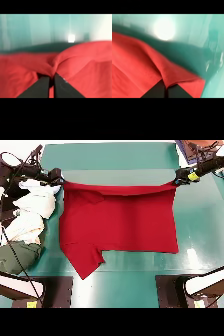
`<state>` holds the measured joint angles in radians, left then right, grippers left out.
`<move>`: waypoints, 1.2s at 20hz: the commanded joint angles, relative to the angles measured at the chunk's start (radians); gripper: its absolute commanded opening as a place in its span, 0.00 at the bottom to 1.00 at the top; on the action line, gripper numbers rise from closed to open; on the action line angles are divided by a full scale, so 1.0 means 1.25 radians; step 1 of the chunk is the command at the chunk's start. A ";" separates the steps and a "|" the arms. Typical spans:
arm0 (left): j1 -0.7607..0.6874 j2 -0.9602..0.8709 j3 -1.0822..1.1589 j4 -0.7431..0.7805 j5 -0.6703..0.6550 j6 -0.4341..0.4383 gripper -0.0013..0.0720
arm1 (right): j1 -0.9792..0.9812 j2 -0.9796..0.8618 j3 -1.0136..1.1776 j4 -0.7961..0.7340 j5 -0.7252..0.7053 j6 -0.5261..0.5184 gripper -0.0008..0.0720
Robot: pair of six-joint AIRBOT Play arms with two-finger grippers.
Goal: Fold the shirts.
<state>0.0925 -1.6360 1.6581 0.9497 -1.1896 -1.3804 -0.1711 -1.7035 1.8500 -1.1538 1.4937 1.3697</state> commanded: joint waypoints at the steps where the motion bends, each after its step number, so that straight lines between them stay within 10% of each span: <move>1: 0.001 -0.013 -0.005 0.104 -0.136 0.023 0.05 | -0.010 0.012 -0.060 -0.025 0.044 -0.025 0.03; 8: 0.001 -0.013 -0.194 0.103 -0.135 0.014 0.10 | -0.010 0.094 -0.323 -0.052 -0.054 -0.022 0.05; 10: 0.001 -0.010 -0.204 0.111 -0.138 -0.035 0.96 | -0.011 0.094 -0.333 -0.013 -0.057 -0.019 0.58; 12: 0.001 0.021 -0.204 0.127 -0.147 -0.056 0.78 | -0.021 0.121 -0.333 0.006 -0.049 -0.019 0.58; 24: 0.001 0.631 -0.904 0.237 -0.089 -0.163 0.78 | -0.019 0.487 -0.557 0.008 -0.113 -0.020 0.57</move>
<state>0.0940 -0.9905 0.7330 1.2560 -1.3281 -1.5337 -0.1947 -1.1728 1.2301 -1.1488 1.3998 1.3445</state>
